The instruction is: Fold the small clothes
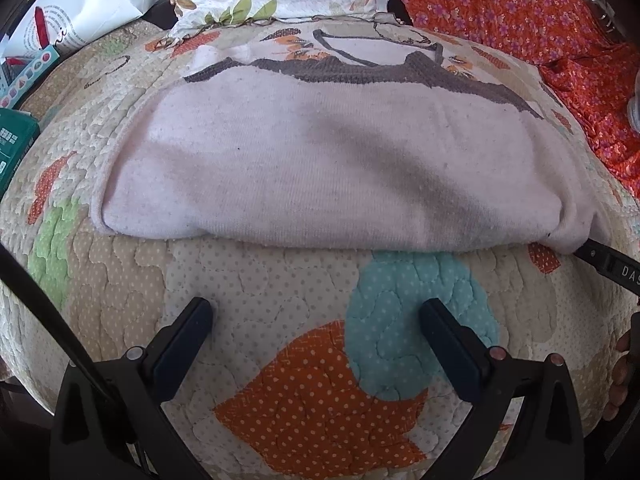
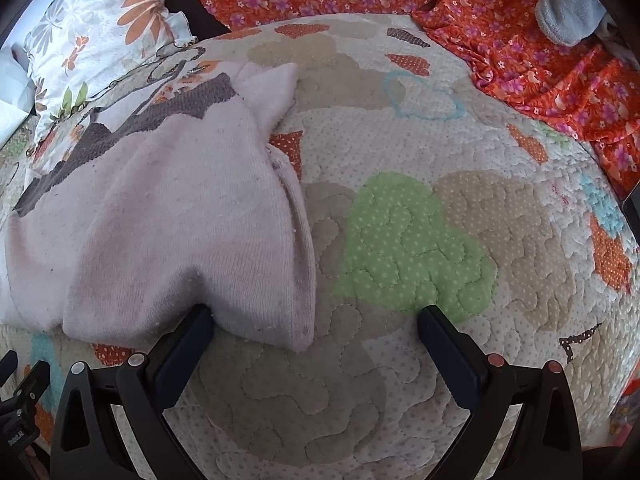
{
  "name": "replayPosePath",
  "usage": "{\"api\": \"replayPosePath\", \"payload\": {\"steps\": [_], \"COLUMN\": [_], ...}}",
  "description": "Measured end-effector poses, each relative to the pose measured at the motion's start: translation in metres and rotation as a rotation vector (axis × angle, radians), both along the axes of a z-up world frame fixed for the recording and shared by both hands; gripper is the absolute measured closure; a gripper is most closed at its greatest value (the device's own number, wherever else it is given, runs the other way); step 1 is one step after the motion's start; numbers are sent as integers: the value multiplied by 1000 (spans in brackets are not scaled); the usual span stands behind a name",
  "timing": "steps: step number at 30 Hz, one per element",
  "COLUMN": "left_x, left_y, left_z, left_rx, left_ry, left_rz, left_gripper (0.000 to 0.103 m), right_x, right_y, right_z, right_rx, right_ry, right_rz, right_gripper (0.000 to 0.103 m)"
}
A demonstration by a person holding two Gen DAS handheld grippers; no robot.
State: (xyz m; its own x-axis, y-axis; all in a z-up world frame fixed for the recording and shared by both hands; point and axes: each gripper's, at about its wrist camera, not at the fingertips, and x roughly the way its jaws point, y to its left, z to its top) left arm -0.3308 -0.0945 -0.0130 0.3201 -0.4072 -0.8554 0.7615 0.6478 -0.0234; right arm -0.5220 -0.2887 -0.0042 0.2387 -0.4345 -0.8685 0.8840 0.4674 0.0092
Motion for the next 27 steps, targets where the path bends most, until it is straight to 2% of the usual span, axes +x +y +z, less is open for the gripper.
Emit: {"api": "replayPosePath", "payload": {"steps": [4, 6, 7, 8, 10, 12, 15, 16, 17, 18, 21, 23, 25, 27], "left_x": [0, 3, 3, 4, 13, 32, 75, 90, 109, 122, 165, 188, 202, 209], "left_y": [0, 3, 5, 8, 14, 22, 29, 31, 33, 32, 25, 18, 18, 16], "left_z": [2, 8, 13, 19, 35, 53, 78, 85, 90, 92, 85, 71, 55, 36], "left_rx": [23, 9, -11, -36, -116, -195, -222, -231, -243, -248, -232, -199, -181, -169], "left_ry": [19, 66, 72, 79, 152, 200, 178, 177, 183, 187, 161, 167, 223, 325], "left_rz": [-21, -34, -32, -35, -63, -26, 95, 131, 164, 182, 242, 257, 263, 267], "left_gripper": [0, 8, 25, 49, 67, 66, 63, 55, 40, 35, 33, 33, 34, 34], "right_x": [6, 14, 17, 19, 15, 1, -10, -13, -17, -19, -19, -18, -13, -10], "right_y": [8, 16, 19, 20, 13, -2, -9, -10, -12, -14, -15, -15, -14, -15], "right_z": [2, 4, 5, 6, 6, 3, 13, 17, 19, 20, 19, 19, 20, 22], "right_rx": [-31, -81, -100, -108, -35, 93, 136, 147, 159, 170, 182, 175, 159, 145], "right_ry": [52, 116, 139, 154, 118, 9, -77, -116, -152, -172, -183, -174, -172, -186], "right_rz": [11, 61, 85, 104, 103, 55, 46, 44, 38, 32, 23, 24, 34, 49], "right_gripper": [0, 0, 0, 0, 1, 0, 4, 5, 5, 5, 5, 5, 5, 6]}}
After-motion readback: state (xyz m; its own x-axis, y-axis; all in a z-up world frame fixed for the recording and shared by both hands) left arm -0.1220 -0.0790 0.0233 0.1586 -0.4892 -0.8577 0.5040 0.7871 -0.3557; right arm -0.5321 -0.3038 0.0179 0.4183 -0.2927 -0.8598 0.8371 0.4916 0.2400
